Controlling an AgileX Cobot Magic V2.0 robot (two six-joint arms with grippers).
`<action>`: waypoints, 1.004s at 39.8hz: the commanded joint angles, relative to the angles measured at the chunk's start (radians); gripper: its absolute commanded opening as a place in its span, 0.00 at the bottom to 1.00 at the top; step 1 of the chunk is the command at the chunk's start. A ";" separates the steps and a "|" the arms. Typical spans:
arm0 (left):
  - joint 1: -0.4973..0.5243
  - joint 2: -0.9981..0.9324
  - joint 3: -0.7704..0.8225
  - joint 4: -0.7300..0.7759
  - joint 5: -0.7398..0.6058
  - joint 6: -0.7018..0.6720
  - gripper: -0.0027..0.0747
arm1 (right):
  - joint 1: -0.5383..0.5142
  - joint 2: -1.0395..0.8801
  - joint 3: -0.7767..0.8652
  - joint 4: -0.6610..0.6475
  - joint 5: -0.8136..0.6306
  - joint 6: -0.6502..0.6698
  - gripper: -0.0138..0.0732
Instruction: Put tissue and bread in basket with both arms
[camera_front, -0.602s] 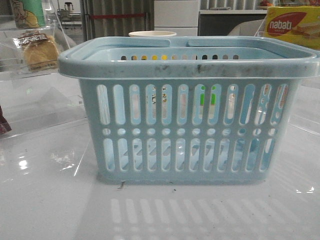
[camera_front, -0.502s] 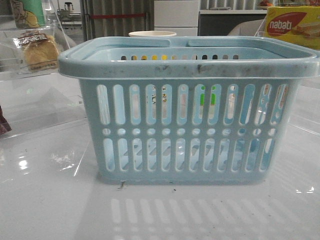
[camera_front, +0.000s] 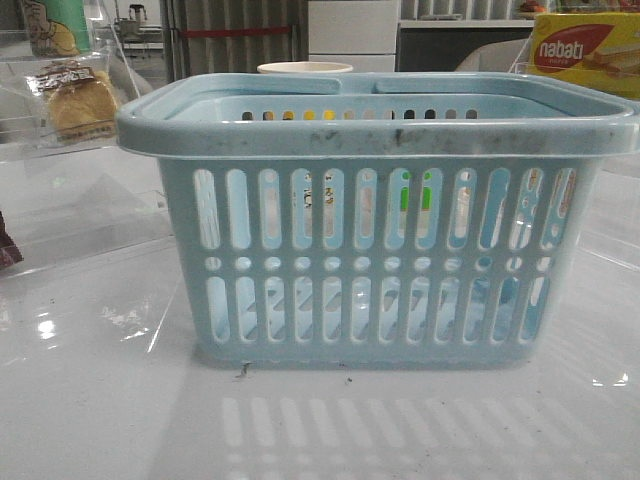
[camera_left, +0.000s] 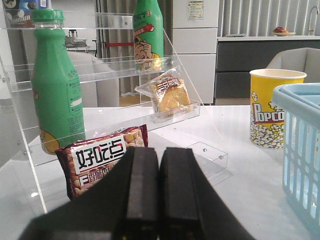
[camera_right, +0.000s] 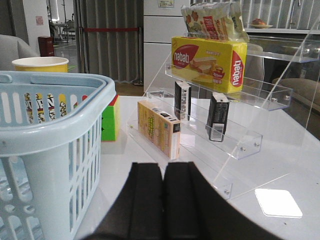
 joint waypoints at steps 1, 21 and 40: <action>-0.007 -0.017 -0.001 0.000 -0.087 -0.009 0.15 | -0.002 -0.018 0.000 -0.009 -0.093 -0.003 0.22; -0.007 -0.017 -0.082 0.000 -0.136 -0.009 0.15 | 0.001 -0.018 -0.094 -0.009 -0.022 -0.003 0.22; -0.007 0.209 -0.632 0.000 0.251 -0.009 0.15 | 0.001 0.220 -0.631 -0.026 0.367 -0.053 0.22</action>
